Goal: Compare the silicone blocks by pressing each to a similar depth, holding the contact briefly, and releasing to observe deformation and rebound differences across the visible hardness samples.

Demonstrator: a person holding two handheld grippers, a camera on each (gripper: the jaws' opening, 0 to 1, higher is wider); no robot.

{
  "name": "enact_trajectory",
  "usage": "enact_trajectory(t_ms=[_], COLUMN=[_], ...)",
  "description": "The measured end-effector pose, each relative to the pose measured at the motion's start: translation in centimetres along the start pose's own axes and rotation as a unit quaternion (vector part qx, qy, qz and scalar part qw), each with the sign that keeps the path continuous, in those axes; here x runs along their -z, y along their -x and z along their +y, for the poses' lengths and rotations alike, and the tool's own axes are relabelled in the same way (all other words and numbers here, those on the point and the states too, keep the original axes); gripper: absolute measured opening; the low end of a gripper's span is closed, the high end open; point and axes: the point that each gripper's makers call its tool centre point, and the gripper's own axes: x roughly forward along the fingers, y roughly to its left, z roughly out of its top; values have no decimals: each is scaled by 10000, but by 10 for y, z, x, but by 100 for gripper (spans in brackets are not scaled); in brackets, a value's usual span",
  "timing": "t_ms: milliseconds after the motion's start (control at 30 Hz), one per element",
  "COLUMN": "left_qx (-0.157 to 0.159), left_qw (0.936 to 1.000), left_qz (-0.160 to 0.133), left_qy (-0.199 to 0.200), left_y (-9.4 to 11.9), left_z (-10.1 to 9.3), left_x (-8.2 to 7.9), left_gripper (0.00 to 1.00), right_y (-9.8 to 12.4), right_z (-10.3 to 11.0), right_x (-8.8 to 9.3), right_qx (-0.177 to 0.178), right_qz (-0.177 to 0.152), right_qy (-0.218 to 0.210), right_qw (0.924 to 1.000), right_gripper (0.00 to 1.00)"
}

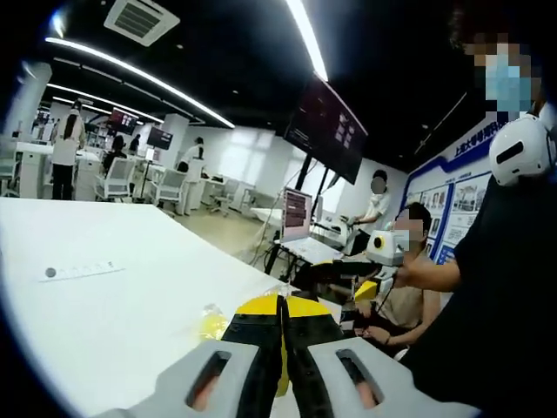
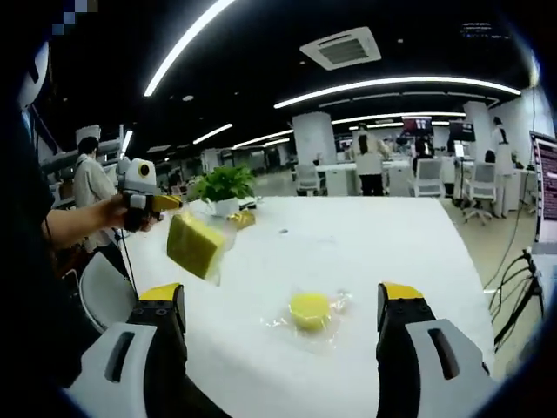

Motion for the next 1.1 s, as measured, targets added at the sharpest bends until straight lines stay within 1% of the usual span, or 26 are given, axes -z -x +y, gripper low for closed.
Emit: enact_trajectory(t_ms=[67,133,167,233,367,433,500,600,633,700,767,833,867,933,1000,1033,1100], left_qx=[-53,-82,-105,-121,-160,-181,-214,-238,-242,-267,-287,-292,-324,-389,-419,-400,-448], left_qw=[10000,9999,9999,9998,9996,9994,9989,9981,9982,9974,9964,9941,9936,9901,9895,9871,9853], left_qz=[15,20,31,45,62,69,45,51,61,97,123,126,135,208,223,251,276], left_qy=[63,58,128,127,214,272,422,559,549,662,791,1035,1077,1330,1363,1528,1623], left_y=[0,1,1,1,3,4,4,3,2,1,-1,-4,-5,-7,-9,-11,-13], left_z=[2,4,6,7,12,16,20,26,28,33,39,46,50,56,61,62,65], left_x=[2,3,5,6,11,13,15,20,24,30,38,46,50,59,68,74,81], left_gripper=[0,0,0,0,0,0,0,0,0,0,0,0,0,0,0,0,0], right_y=[6,11,14,16,19,20,20,18,18,17,18,18,18,19,19,20,21], right_z=[3,3,3,2,5,8,10,12,12,11,11,11,12,13,10,10,10], right_x=[10,32,45,61,86,94,95,93,93,90,88,87,84,77,75,76,80], right_qx=[-1,45,64,131,167,143,138,150,149,197,228,236,233,249,322,325,326], right_qz=[67,369,563,727,1032,1116,1160,1127,1119,1094,1102,1122,1074,974,935,950,1054], right_qy=[-48,-38,7,17,12,10,-31,-127,-137,-174,-204,-293,-350,-428,-371,-295,-275], right_qw=[10000,9993,9984,9973,9945,9937,9932,9934,9935,9937,9934,9930,9933,9940,9944,9945,9935], right_gripper=[83,82,82,81,80,80,80,79,79,79,78,80,80,80,80,80,79])
